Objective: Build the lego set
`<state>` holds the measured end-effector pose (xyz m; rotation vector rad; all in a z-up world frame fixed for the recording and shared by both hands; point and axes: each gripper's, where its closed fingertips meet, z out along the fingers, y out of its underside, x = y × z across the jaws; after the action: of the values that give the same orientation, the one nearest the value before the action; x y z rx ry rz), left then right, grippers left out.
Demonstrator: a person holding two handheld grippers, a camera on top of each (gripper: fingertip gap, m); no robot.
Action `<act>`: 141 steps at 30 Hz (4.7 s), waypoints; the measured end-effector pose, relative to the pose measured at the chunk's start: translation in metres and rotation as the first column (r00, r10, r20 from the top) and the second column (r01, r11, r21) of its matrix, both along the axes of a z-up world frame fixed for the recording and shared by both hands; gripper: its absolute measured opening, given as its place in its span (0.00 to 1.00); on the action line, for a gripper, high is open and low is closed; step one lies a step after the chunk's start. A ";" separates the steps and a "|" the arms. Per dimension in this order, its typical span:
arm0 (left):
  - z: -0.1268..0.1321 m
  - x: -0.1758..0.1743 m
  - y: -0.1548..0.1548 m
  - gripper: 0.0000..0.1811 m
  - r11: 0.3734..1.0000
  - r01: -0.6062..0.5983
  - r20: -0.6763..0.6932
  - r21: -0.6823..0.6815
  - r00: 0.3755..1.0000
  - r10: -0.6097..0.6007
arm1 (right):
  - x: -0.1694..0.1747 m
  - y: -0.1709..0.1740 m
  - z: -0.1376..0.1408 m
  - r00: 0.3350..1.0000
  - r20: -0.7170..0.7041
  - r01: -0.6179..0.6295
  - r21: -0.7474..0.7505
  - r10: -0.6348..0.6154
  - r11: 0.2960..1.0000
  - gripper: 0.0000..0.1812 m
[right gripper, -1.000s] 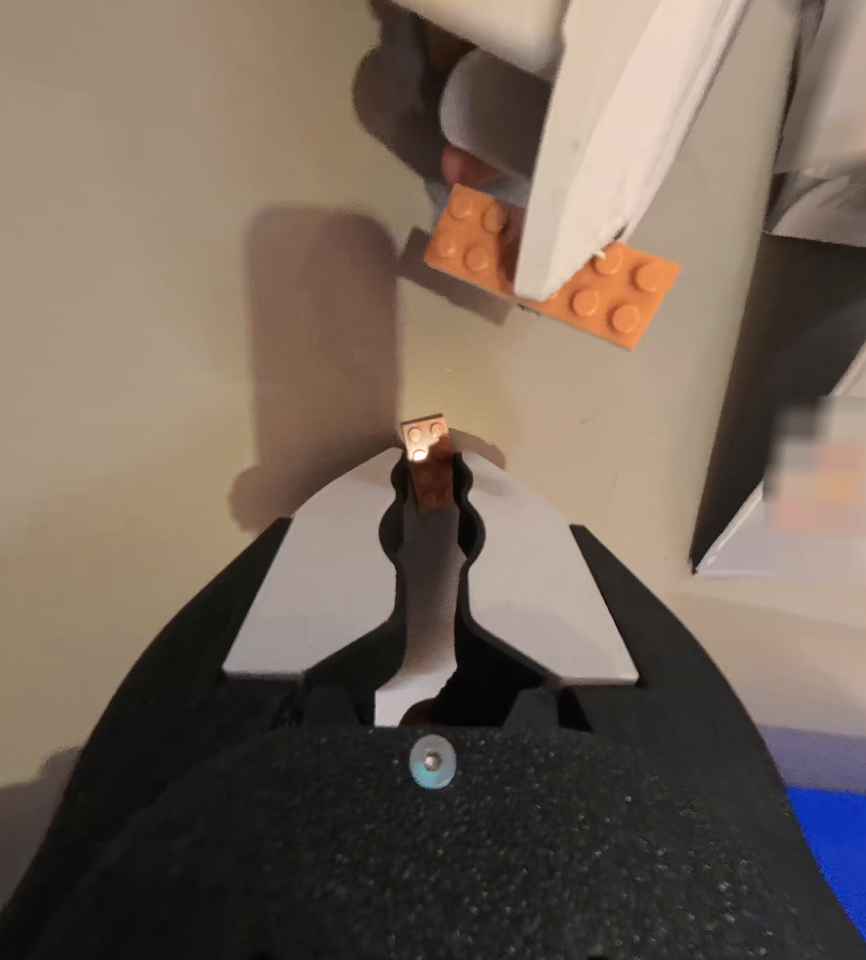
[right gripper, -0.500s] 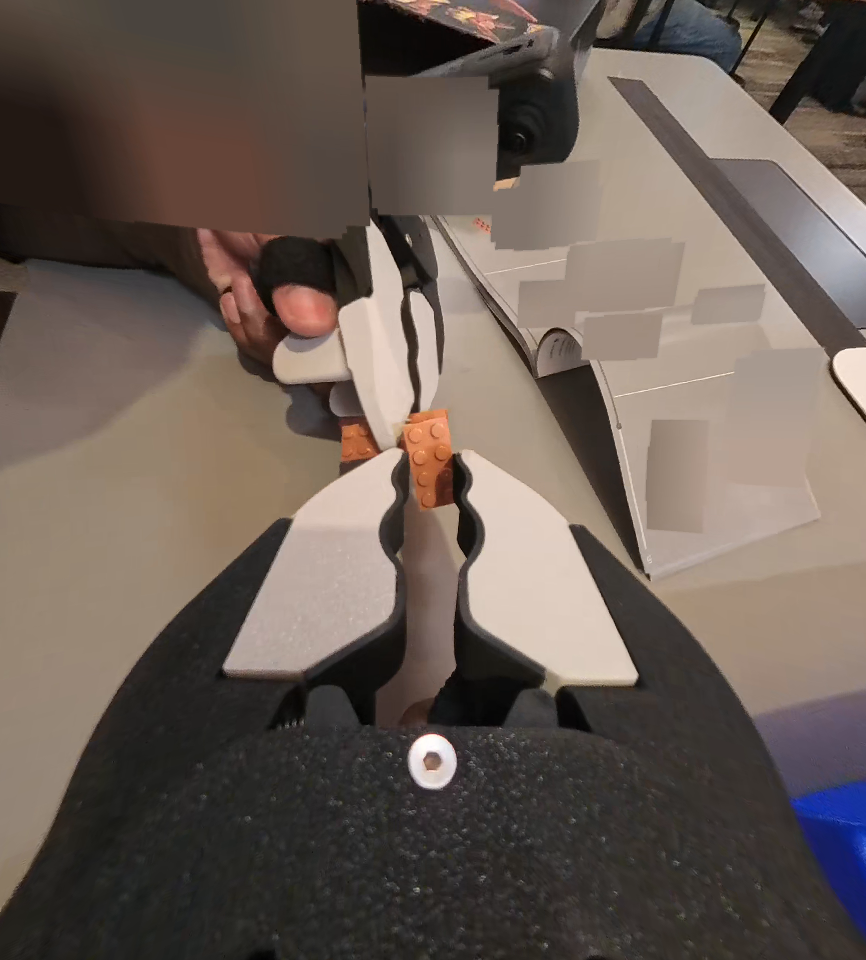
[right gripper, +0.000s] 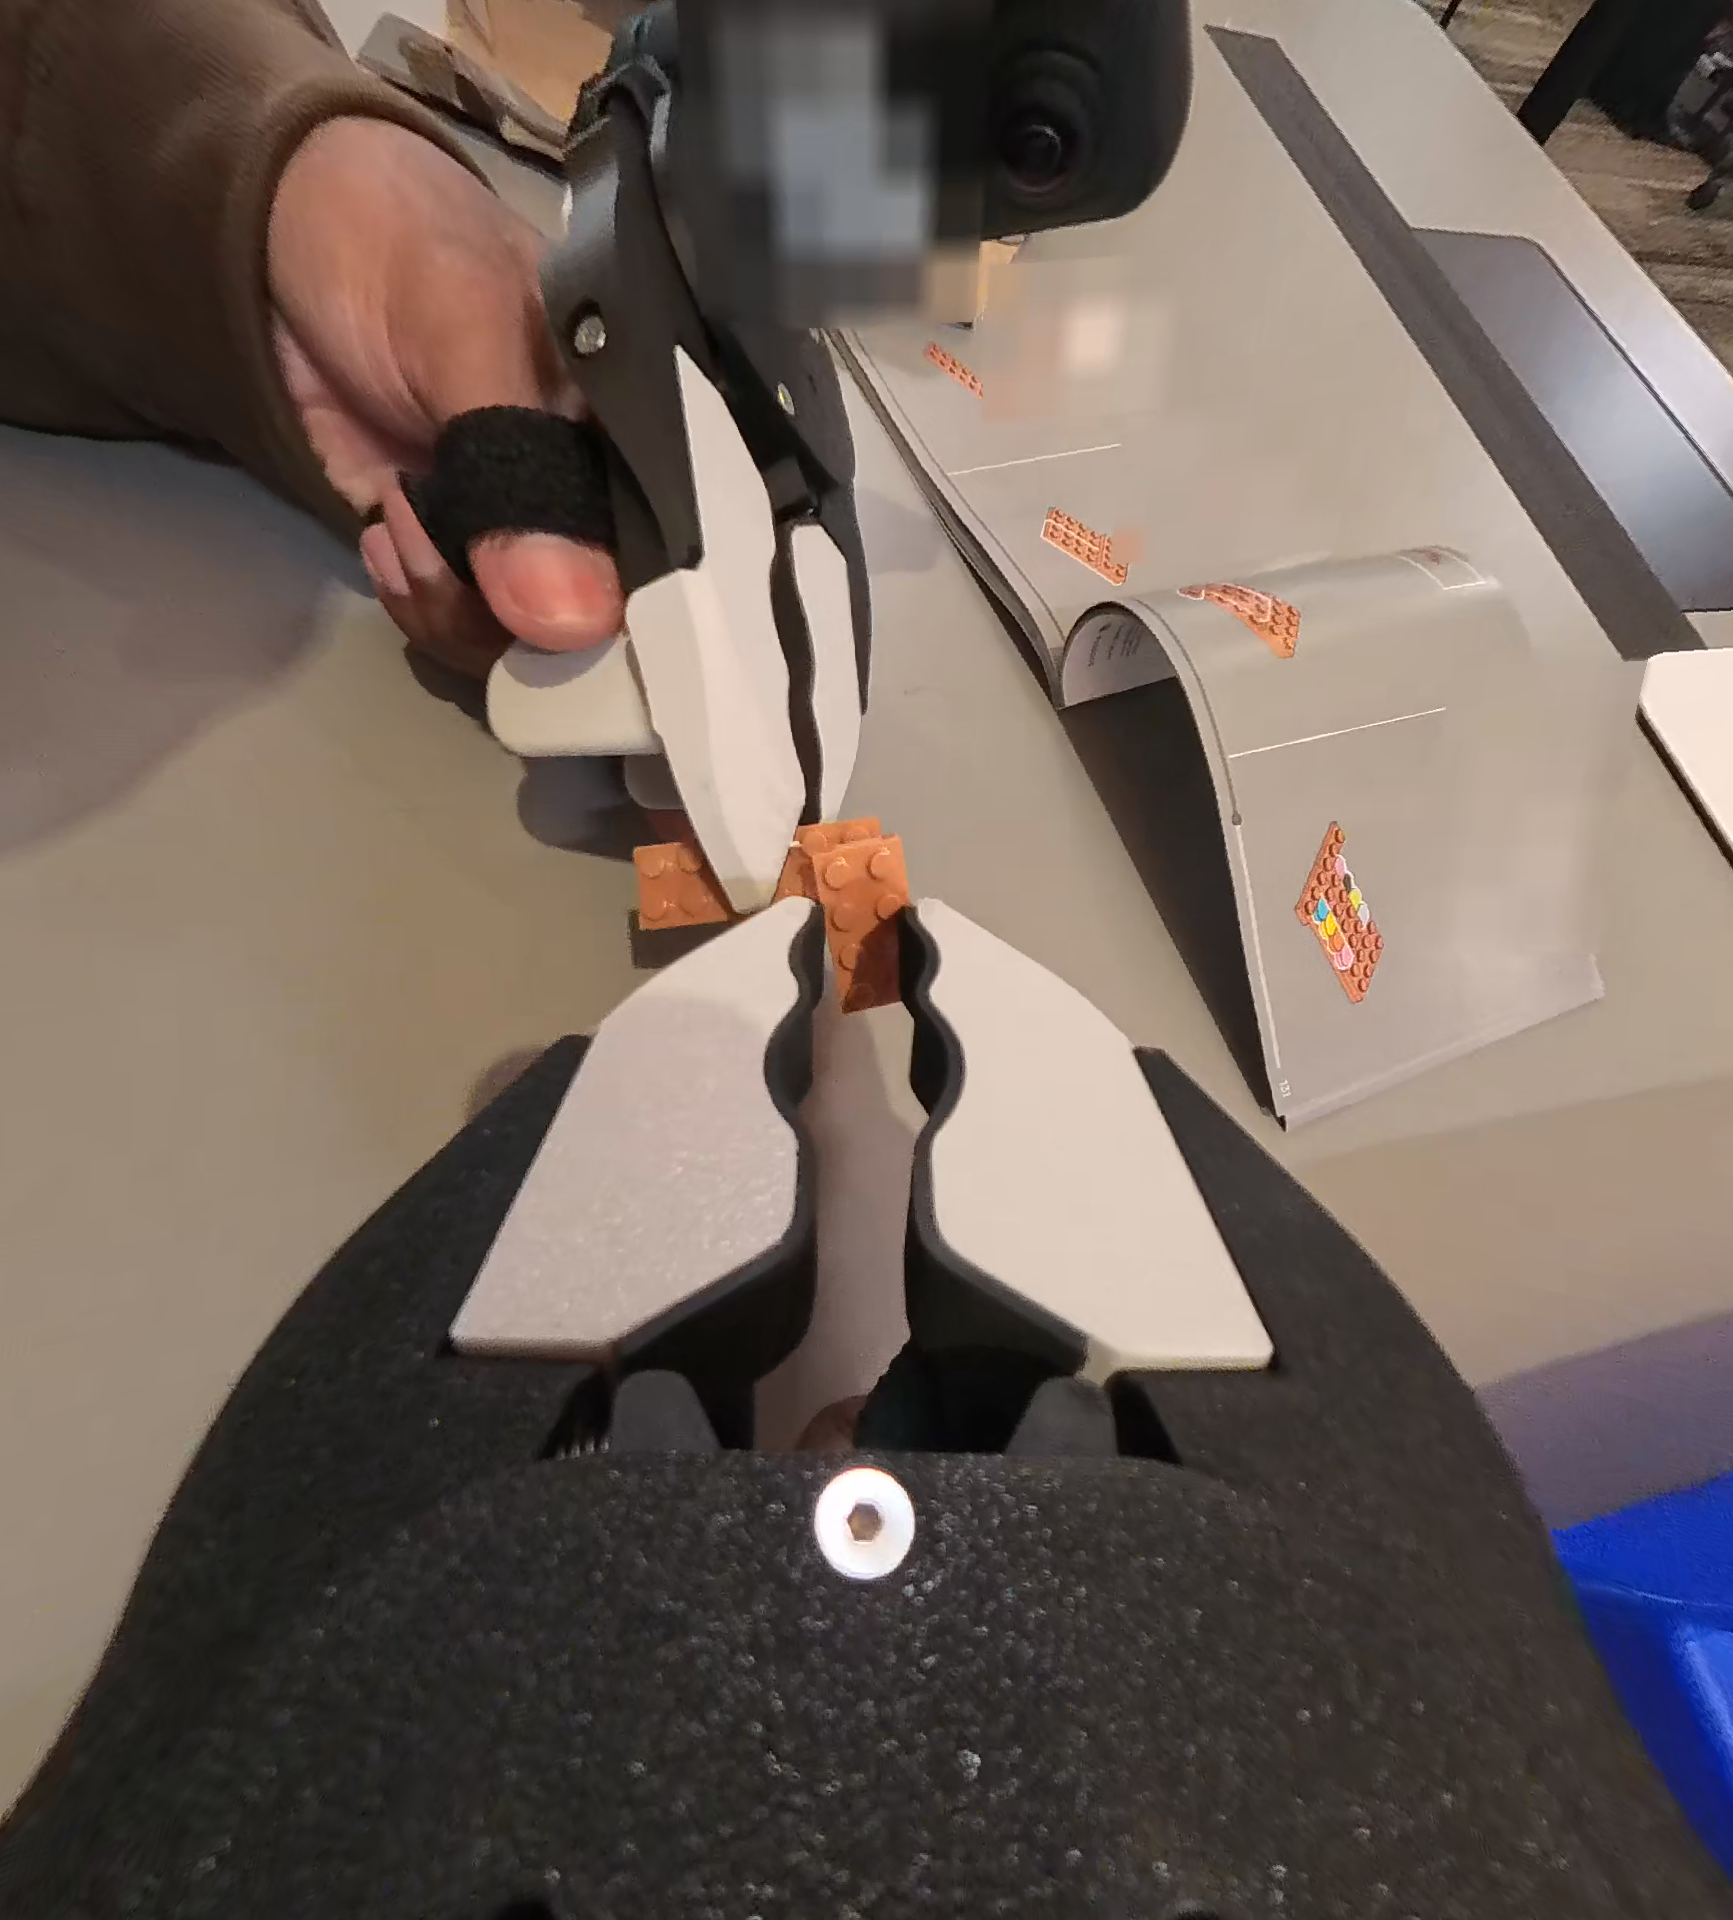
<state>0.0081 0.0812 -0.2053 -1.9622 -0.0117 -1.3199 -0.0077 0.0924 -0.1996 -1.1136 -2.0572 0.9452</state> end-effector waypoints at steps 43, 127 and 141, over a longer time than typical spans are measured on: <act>-0.015 0.016 -0.007 0.07 0.987 0.126 -0.346 0.096 0.934 -0.086 | 0.016 -0.011 -0.015 0.994 0.103 -0.043 0.176 0.025 0.983 0.07; -0.030 0.026 -0.019 0.10 0.920 0.336 -0.715 0.201 0.692 -0.096 | 0.027 -0.026 -0.027 0.954 0.218 -0.276 0.382 0.204 0.882 0.00; -0.027 0.018 -0.023 0.08 0.922 0.330 -0.622 0.203 0.771 -0.139 | 0.019 -0.028 -0.020 0.977 0.110 -0.210 0.330 0.183 0.920 0.00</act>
<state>0.0264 0.0584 -0.2323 -2.0664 0.7325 -0.7241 0.0114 0.0640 -0.2199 -0.7805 -2.3193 0.6082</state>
